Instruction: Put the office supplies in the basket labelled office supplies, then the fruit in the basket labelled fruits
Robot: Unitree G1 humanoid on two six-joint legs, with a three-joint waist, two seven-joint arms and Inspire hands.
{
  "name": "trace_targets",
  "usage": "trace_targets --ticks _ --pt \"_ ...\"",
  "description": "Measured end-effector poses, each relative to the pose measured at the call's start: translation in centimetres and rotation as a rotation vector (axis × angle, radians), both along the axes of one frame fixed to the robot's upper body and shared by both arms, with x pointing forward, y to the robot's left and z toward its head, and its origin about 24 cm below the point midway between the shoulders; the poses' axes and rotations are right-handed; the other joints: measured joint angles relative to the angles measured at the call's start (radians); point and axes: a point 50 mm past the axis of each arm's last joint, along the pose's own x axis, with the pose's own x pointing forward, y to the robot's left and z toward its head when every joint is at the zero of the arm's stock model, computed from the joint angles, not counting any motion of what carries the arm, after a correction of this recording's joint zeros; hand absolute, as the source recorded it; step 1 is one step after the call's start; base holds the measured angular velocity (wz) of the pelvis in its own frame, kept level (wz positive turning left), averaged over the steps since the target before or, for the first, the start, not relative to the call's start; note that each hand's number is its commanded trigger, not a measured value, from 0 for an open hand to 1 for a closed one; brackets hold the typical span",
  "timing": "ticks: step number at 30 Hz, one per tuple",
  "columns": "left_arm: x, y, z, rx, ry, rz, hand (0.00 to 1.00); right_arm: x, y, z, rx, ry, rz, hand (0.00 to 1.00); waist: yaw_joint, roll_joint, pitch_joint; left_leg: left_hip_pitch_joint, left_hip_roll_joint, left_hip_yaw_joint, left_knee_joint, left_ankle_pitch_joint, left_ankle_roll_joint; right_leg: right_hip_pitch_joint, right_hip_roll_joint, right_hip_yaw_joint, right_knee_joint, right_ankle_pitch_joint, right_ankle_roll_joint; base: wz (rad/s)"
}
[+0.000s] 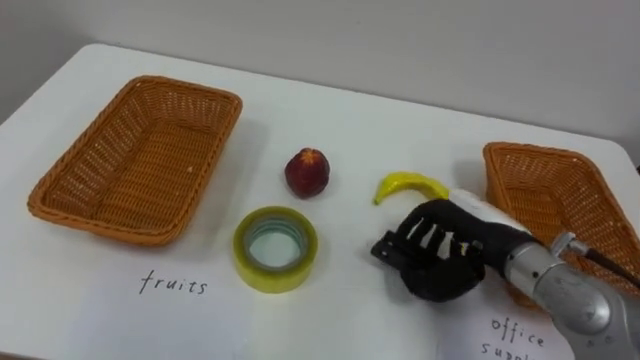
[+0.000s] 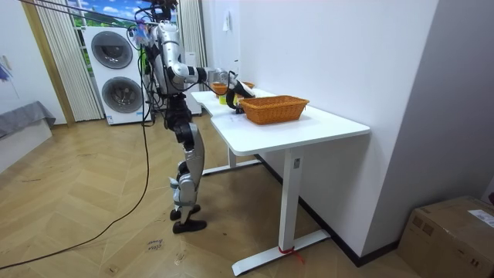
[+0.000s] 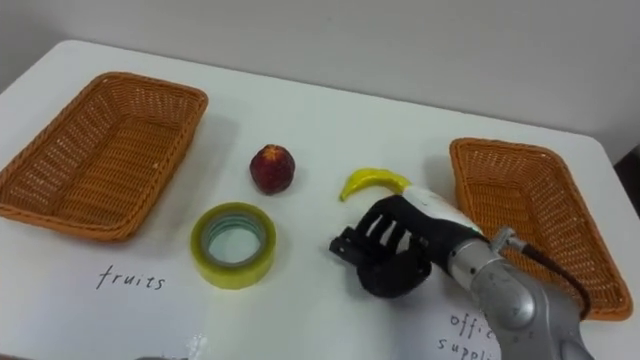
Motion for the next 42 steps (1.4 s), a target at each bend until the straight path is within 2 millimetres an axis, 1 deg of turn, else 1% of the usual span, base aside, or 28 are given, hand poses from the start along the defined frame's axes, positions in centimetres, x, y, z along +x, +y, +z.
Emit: trace_targets --ticks 3,5,10,13,16,21,26,31,35,38,42 --pt "-0.6 -0.1 0.0 -0.003 0.005 0.024 0.00 0.3 -0.5 1.2 0.022 -0.093 -0.043 1.00 -0.007 -0.001 0.0009 0.014 0.000 0.002 -0.002 -0.001 0.002 0.013 0.001 0.006 -0.001 0.000 0.000 0.00" --pt "-0.7 -0.1 -0.1 -0.004 0.002 0.034 0.00 0.3 -0.7 1.7 0.031 -0.135 -0.067 1.00 -0.008 -0.001 0.0010 0.015 0.000 0.004 -0.011 -0.002 0.003 0.012 0.000 0.006 -0.001 0.000 0.000 -0.02" --pt "-0.7 -0.3 -0.1 -0.010 0.002 0.036 0.00 0.4 -0.8 1.9 0.042 -0.173 -0.083 1.00 -0.008 0.004 0.0024 0.017 0.000 0.013 -0.012 -0.002 0.003 0.011 0.000 0.009 -0.001 0.000 0.000 -0.06" --pt "-0.9 -0.5 -0.2 -0.014 0.004 0.040 0.00 0.4 -0.8 2.0 0.064 -0.186 -0.092 1.00 -0.006 0.004 0.0018 0.020 0.000 0.018 -0.013 -0.002 0.003 0.010 0.000 0.012 -0.001 0.000 0.000 -0.05" --pt "-1.2 -0.8 -0.3 -0.022 0.007 0.045 0.00 0.4 -0.9 2.2 0.085 -0.213 -0.106 1.00 -0.008 -0.001 0.0012 0.025 0.000 0.019 -0.014 -0.002 0.003 0.014 0.000 0.014 0.000 0.000 0.000 -0.01" --pt "-1.4 -0.7 -0.3 -0.022 0.006 0.055 0.00 0.4 -1.8 3.1 0.115 -0.287 -0.152 1.00 -0.009 -0.012 0.0023 0.031 0.000 0.017 -0.013 -0.002 0.003 0.023 0.000 0.016 0.000 0.000 0.001 0.00" --pt "-1.9 -0.4 -0.2 -0.016 0.006 0.069 0.00 0.5 -2.2 3.6 0.132 -0.357 -0.196 1.00 -0.010 -0.014 0.0026 0.032 0.000 0.017 -0.012 -0.002 0.003 0.024 0.000 0.015 0.000 0.000 0.001 0.00" --pt "-2.3 -0.4 -0.1 -0.015 0.006 0.067 0.00 0.4 -2.7 4.2 0.239 -0.438 -0.270 1.00 -0.023 -0.013 0.0028 0.032 0.000 0.013 -0.012 -0.002 0.003 0.025 0.000 0.011 0.000 0.000 0.001 0.00" --pt "-2.8 -0.3 -0.1 -0.013 0.016 0.072 0.00 0.4 -3.1 4.4 0.247 -0.498 -0.316 1.00 -0.039 -0.011 0.0029 0.032 0.000 0.012 -0.009 -0.002 0.003 0.027 0.000 0.011 0.000 0.000 0.001 0.00" --pt "-2.9 -0.2 -0.1 -0.009 0.016 0.078 0.00 0.4 -4.0 4.3 0.239 -0.529 -0.372 1.00 -0.049 -0.009 0.0025 0.032 0.000 0.013 -0.008 -0.002 0.003 0.028 -0.001 0.009 0.000 0.000 0.001 0.00" --pt "-3.4 -0.3 -0.2 -0.011 0.034 0.085 0.00 0.2 -5.1 4.7 0.228 -0.571 -0.431 1.00 -0.069 0.000 -0.0005 0.032 0.000 0.016 -0.008 -0.002 0.003 0.027 0.000 0.010 0.000 0.000 0.001 -0.02"
